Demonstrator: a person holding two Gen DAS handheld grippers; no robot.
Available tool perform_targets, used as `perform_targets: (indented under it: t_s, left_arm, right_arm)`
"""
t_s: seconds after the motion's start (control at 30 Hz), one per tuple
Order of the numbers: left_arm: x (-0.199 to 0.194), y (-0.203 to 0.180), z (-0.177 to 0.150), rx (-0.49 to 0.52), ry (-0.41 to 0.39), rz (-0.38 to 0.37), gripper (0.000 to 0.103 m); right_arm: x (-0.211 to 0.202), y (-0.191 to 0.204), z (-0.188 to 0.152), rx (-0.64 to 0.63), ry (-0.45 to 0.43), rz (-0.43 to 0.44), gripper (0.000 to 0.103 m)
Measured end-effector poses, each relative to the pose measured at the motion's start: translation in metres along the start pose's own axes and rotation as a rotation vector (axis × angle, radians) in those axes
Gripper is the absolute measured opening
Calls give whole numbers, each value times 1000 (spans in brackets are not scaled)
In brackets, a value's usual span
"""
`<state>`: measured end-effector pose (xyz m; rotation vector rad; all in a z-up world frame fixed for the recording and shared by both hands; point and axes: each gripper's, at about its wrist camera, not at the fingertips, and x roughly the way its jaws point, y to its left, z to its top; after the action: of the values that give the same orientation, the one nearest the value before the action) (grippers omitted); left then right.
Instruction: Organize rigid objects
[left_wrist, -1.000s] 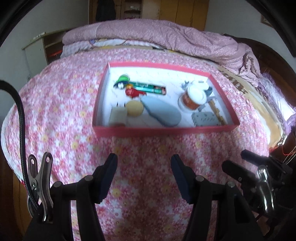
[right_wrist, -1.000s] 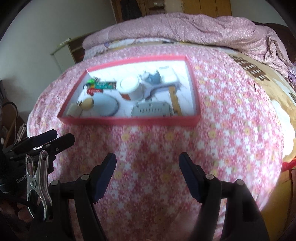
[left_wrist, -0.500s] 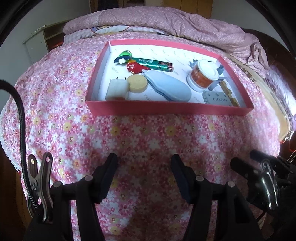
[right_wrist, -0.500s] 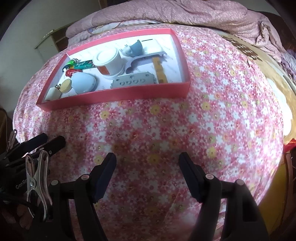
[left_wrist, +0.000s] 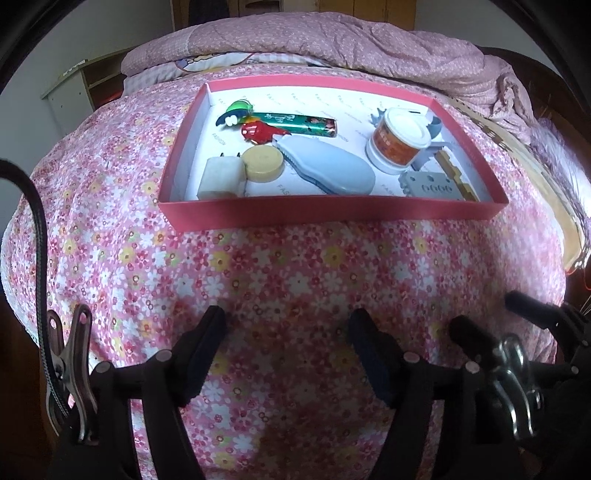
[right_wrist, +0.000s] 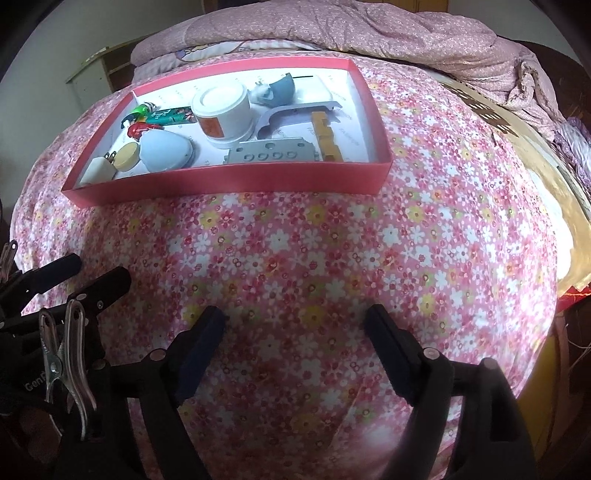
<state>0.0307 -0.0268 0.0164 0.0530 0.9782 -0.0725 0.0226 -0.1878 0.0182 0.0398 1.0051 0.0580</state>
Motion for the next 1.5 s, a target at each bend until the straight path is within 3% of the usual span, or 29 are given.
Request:
perform_targets:
  t_s: [1.5]
  left_arm:
    - [1, 0, 0, 2, 0, 2, 76]
  right_arm:
    - [1, 0, -1, -1, -2, -1, 85]
